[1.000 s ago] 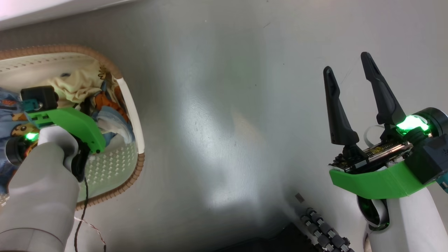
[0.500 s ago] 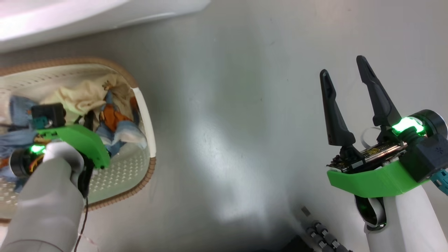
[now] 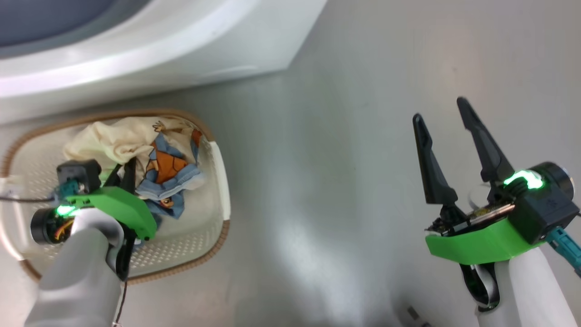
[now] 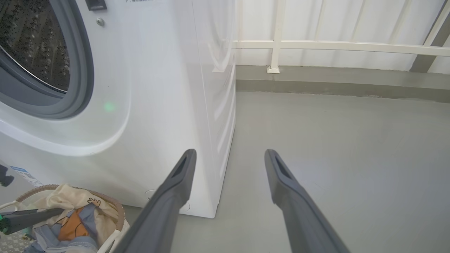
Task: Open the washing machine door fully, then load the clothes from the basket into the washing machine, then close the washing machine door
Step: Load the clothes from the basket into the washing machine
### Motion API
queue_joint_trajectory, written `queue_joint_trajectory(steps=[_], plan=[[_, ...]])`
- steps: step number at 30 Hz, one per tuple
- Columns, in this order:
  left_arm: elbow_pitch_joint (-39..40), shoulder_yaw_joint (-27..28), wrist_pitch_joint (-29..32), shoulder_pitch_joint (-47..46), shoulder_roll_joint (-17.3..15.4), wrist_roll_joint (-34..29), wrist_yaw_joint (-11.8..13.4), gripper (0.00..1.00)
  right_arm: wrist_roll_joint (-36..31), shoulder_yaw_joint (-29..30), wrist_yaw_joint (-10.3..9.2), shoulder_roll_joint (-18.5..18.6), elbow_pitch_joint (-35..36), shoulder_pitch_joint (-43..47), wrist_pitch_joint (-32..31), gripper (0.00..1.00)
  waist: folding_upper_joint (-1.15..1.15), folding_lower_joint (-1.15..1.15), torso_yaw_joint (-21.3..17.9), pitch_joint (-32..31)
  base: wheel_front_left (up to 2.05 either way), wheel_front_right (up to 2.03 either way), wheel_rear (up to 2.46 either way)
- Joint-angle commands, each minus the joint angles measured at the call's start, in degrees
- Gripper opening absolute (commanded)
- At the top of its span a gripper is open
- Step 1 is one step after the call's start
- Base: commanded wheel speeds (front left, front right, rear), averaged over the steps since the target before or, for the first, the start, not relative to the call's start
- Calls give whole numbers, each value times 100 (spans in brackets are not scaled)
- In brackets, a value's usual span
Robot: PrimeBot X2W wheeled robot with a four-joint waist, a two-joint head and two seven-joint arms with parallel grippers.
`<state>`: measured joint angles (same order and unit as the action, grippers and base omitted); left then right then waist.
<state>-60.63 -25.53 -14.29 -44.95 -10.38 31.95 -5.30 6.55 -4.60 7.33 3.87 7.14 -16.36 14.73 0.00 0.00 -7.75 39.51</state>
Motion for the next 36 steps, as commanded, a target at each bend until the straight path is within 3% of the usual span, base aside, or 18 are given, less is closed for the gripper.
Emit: queue_joint_trajectory(steps=[1,10,21,27,36], plan=[[167,187,-69,263,-230,-75,65,0,-62,-104,16,11,97,204,27,100,0,0,267,-445,0,0,0],[2418,1061,-70,1630,-293,-884,415,0,-46,5,16,51,-97,561,27,100,0,0,512,-1389,0,0,0],[4539,1716,-71,3096,-245,-1607,438,0,-17,185,16,97,-385,1159,27,100,0,0,743,-2523,0,0,0],[5194,1750,-71,3699,-259,-1835,424,0,-20,166,16,89,-460,1468,27,100,0,0,867,-3039,0,0,0],[5574,1717,41,4351,-318,-1854,509,0,-33,143,16,89,-511,1851,14,100,0,0,941,-3648,0,0,0]])
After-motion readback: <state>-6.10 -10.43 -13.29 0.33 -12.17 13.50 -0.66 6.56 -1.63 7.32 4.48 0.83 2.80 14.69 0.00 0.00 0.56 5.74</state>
